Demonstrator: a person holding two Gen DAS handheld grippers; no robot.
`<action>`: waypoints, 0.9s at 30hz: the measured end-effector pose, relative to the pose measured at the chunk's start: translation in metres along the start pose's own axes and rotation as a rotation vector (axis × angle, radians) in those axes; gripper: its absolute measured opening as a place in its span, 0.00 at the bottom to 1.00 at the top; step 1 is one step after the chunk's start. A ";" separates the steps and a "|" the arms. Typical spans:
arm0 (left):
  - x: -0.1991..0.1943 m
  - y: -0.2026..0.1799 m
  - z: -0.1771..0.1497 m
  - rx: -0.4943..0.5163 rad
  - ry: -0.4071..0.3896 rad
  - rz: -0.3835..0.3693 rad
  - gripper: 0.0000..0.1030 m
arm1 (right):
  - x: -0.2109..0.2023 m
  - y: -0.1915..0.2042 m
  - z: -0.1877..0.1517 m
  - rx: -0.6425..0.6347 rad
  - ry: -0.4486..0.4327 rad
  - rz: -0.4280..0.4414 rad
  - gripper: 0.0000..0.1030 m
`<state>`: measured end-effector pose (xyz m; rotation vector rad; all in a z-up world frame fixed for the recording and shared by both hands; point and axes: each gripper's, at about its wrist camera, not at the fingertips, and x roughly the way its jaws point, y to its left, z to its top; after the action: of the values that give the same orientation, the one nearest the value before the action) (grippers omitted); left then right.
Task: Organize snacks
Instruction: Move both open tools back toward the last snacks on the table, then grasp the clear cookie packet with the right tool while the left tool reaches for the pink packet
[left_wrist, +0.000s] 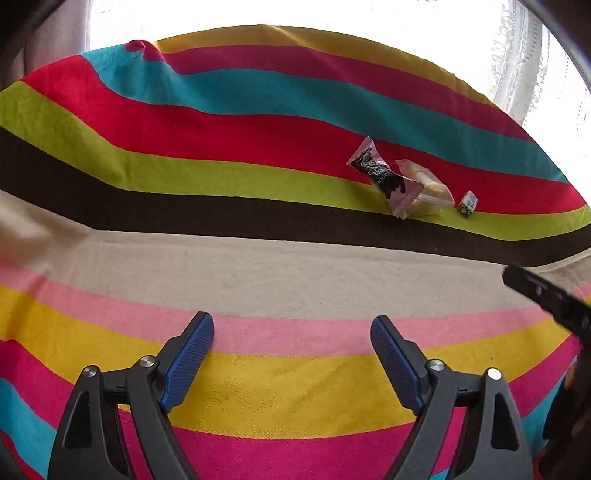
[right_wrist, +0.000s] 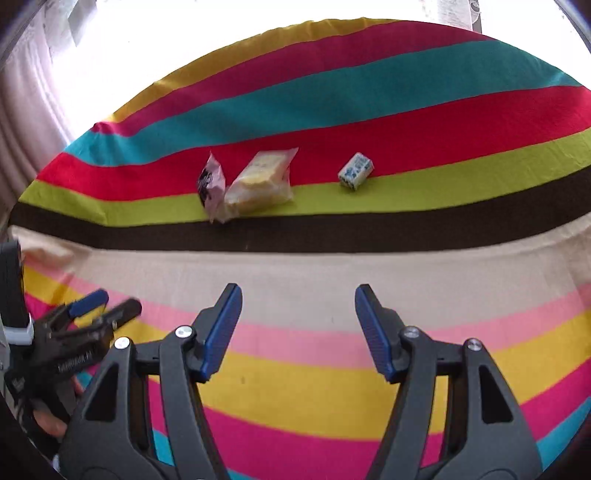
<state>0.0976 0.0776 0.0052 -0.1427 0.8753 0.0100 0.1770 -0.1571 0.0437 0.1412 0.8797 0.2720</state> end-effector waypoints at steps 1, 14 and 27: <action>0.000 0.000 0.000 -0.002 -0.001 -0.004 0.88 | 0.007 0.002 0.009 0.006 -0.013 0.011 0.65; -0.004 0.011 -0.002 -0.031 -0.006 -0.079 1.00 | 0.106 0.046 0.071 -0.025 0.035 -0.068 0.67; -0.003 0.002 -0.001 0.015 0.020 -0.031 1.00 | -0.024 -0.016 -0.040 -0.061 -0.009 -0.098 0.38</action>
<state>0.0945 0.0799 0.0064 -0.1419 0.8928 -0.0267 0.1340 -0.1789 0.0328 0.0422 0.8654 0.2066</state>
